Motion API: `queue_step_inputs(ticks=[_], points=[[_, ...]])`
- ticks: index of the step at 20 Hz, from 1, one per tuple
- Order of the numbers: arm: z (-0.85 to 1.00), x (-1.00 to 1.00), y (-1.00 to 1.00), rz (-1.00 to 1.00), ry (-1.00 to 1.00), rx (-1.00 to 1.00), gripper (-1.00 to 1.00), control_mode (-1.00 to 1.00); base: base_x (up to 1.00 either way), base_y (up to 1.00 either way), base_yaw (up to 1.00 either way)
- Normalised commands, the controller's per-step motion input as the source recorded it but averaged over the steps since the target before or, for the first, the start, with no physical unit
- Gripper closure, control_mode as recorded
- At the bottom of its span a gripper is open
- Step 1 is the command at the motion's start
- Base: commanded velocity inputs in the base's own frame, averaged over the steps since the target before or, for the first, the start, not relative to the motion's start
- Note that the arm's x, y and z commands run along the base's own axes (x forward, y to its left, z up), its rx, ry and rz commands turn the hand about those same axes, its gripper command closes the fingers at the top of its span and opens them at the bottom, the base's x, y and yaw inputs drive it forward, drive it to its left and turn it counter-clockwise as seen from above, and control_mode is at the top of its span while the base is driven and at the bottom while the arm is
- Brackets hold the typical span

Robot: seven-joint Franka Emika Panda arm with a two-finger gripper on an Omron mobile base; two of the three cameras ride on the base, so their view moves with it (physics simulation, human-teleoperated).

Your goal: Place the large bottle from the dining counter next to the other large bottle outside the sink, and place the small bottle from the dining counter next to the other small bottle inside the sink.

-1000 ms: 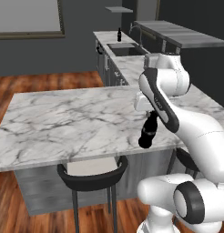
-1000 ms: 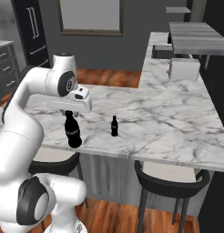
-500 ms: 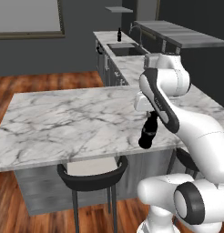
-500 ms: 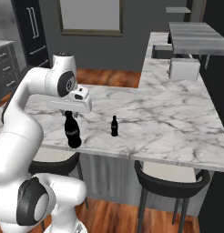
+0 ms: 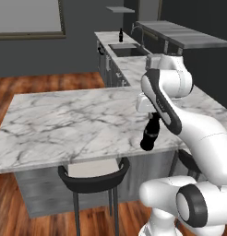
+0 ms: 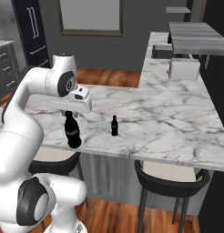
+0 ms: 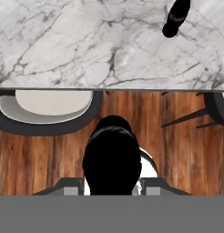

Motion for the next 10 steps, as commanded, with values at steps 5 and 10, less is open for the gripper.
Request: queue_step_inputs(ticks=[5, 10], points=[[0.00, 0.00, 0.00, 0.00, 0.00, 0.00, 1.00, 1.00, -0.14, 0.72, -0.12], [0.00, 0.00, 0.00, 0.00, 0.00, 0.00, 1.00, 1.00, 0.00, 1.00, -0.26]])
